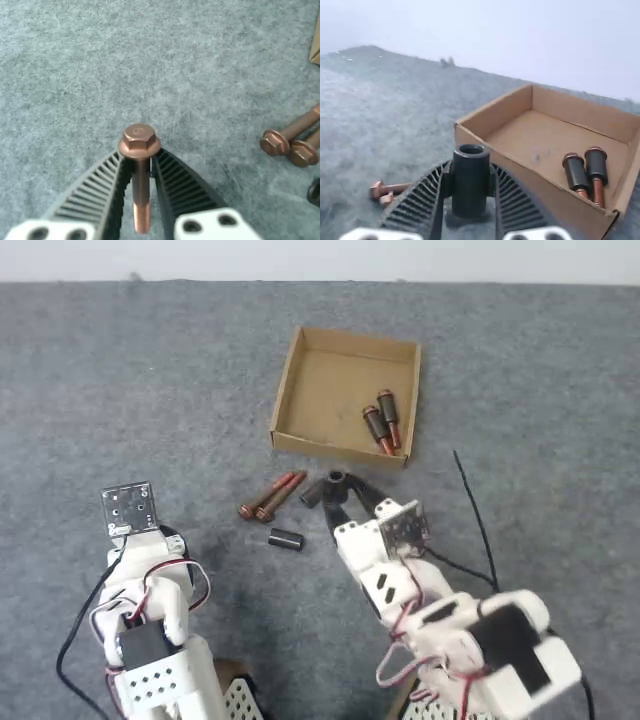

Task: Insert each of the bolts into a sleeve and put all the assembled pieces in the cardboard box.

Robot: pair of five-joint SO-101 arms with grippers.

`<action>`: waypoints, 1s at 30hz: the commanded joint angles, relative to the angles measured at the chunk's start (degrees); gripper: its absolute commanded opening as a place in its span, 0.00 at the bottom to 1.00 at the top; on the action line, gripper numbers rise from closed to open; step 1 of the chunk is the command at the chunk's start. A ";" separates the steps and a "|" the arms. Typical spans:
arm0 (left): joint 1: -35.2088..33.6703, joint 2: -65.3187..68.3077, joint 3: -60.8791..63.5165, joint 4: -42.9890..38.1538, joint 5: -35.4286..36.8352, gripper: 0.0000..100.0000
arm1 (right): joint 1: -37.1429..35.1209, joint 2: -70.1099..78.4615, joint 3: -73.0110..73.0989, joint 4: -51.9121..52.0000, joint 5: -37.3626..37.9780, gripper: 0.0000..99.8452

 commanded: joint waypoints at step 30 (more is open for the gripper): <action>25.93 -1.58 -0.92 -45.36 25.23 0.01 | -1.80 -4.79 1.32 -0.31 -1.85 0.01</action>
